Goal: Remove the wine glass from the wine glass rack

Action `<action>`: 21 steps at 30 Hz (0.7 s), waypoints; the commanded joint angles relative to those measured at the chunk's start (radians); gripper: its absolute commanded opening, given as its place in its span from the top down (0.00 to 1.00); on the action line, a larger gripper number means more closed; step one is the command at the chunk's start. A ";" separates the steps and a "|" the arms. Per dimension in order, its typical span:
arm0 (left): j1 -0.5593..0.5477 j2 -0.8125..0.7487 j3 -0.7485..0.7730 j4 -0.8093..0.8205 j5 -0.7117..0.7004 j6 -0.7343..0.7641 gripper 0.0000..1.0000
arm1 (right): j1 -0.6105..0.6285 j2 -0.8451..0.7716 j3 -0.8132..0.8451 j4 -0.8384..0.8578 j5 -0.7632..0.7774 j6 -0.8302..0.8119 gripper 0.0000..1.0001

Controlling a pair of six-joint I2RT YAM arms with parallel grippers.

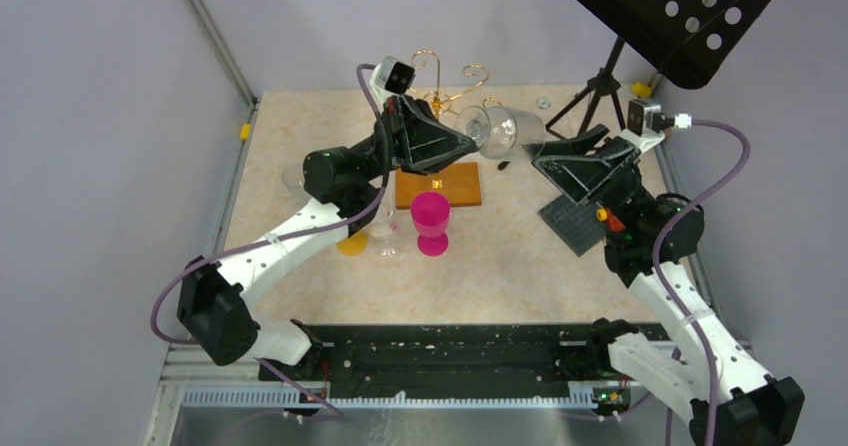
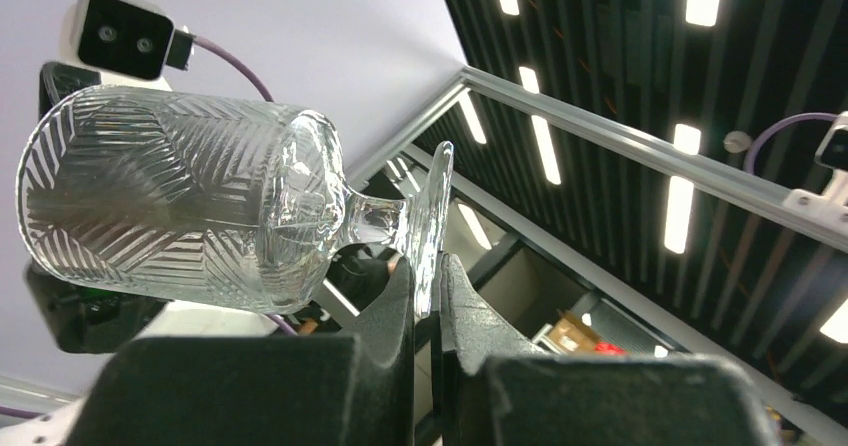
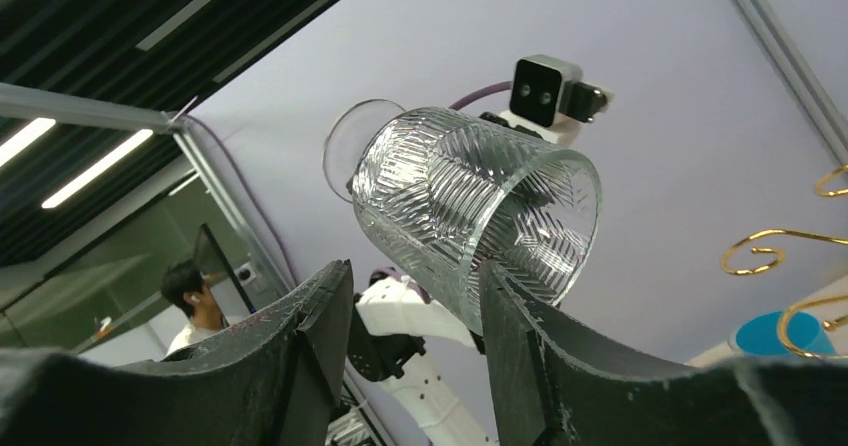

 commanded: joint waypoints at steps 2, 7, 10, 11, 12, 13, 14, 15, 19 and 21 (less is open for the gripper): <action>-0.026 0.017 0.074 0.196 -0.036 -0.104 1.00 | 0.024 -0.002 0.075 0.199 -0.087 0.003 0.52; -0.053 0.040 0.088 0.250 -0.049 -0.154 1.00 | 0.035 0.023 0.094 0.330 -0.113 0.008 0.58; -0.064 0.044 0.088 0.251 -0.053 -0.155 1.00 | 0.052 0.055 0.112 0.392 -0.128 0.009 0.62; -0.068 0.045 0.089 0.251 -0.051 -0.154 1.00 | 0.058 0.065 0.116 0.407 -0.134 0.011 0.64; -0.072 0.044 0.090 0.250 -0.050 -0.151 1.00 | 0.064 0.071 0.119 0.417 -0.136 0.013 0.65; -0.074 0.046 0.090 0.247 -0.048 -0.149 1.00 | 0.066 0.077 0.120 0.427 -0.136 0.013 0.66; -0.076 0.047 0.088 0.245 -0.048 -0.147 1.00 | 0.071 0.083 0.121 0.438 -0.137 0.011 0.67; -0.077 0.049 0.087 0.245 -0.048 -0.148 1.00 | 0.074 0.086 0.124 0.445 -0.139 0.010 0.69; -0.080 0.057 0.082 0.250 -0.048 -0.160 1.00 | 0.081 0.094 0.136 0.451 -0.142 0.003 0.81; -0.079 0.061 0.084 0.257 -0.048 -0.165 1.00 | 0.081 0.096 0.141 0.451 -0.142 0.000 0.91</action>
